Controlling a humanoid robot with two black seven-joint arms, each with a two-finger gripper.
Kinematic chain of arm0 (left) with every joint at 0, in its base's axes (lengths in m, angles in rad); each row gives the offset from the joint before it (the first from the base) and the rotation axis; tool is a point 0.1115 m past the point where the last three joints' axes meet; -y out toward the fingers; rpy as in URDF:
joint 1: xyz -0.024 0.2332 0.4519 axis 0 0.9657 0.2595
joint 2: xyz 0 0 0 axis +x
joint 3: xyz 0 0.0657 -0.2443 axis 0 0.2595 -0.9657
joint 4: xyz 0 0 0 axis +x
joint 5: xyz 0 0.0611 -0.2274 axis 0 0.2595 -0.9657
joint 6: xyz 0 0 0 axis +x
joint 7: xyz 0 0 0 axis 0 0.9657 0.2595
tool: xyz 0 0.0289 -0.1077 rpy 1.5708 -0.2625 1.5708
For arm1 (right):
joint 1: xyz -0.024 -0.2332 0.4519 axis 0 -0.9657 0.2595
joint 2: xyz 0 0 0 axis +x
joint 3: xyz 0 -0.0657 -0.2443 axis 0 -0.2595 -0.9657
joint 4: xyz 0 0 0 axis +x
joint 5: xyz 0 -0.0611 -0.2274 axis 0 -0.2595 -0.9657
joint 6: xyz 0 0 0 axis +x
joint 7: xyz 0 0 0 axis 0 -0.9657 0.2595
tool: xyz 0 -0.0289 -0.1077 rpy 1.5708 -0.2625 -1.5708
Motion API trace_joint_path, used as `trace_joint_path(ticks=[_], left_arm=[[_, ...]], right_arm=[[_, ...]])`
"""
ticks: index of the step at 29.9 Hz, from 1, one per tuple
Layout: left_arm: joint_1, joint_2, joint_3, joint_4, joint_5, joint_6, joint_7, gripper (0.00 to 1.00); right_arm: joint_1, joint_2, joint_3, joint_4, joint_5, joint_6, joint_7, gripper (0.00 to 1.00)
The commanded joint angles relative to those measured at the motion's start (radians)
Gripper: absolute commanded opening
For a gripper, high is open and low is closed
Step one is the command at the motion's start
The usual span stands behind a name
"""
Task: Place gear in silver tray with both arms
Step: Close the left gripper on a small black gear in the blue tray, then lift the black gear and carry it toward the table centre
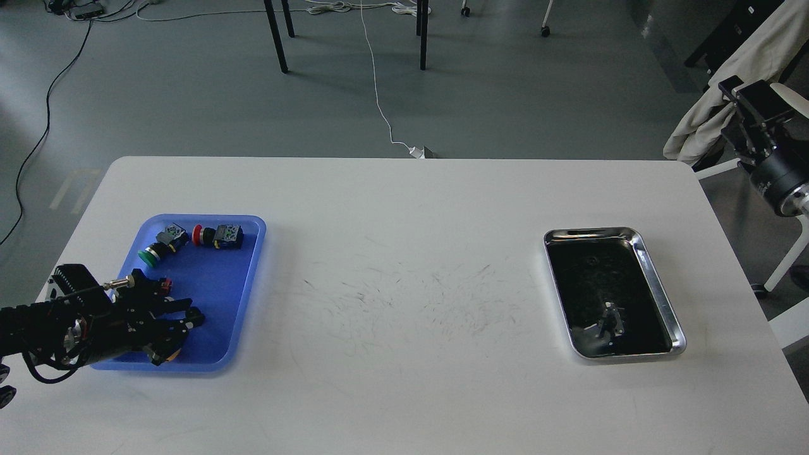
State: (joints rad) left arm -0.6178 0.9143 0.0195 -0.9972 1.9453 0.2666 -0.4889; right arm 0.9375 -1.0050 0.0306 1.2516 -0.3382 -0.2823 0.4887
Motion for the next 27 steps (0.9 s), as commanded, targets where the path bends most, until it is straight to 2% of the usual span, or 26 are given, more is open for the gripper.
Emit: trace_joint_path(ticks=[1,5,15,27], left_arm=[[0.0,0.0,-0.001,0.0,0.001,0.0,0.0,0.29],[0.0,0.0,-0.001,-0.004,0.0,0.0,0.0,0.22],[-0.014,0.011,-0.003,-0.032,-0.005,-0.001,0.0,0.19],[-0.048,0.066,-0.021,-0.122,-0.008,-0.006,0.0,0.17]], right_arm=[[0.0,0.0,-0.001,0.0,-0.001,0.0,0.0,0.94],[-0.002,0.0,-0.001,0.0,-0.001,0.0,0.0,0.94],[-0.006,0.003,-0.001,-0.003,-0.002,0.0,0.0,0.94],[-0.009,0.046,-0.003,-0.032,-0.004,0.0,0.0,0.94]])
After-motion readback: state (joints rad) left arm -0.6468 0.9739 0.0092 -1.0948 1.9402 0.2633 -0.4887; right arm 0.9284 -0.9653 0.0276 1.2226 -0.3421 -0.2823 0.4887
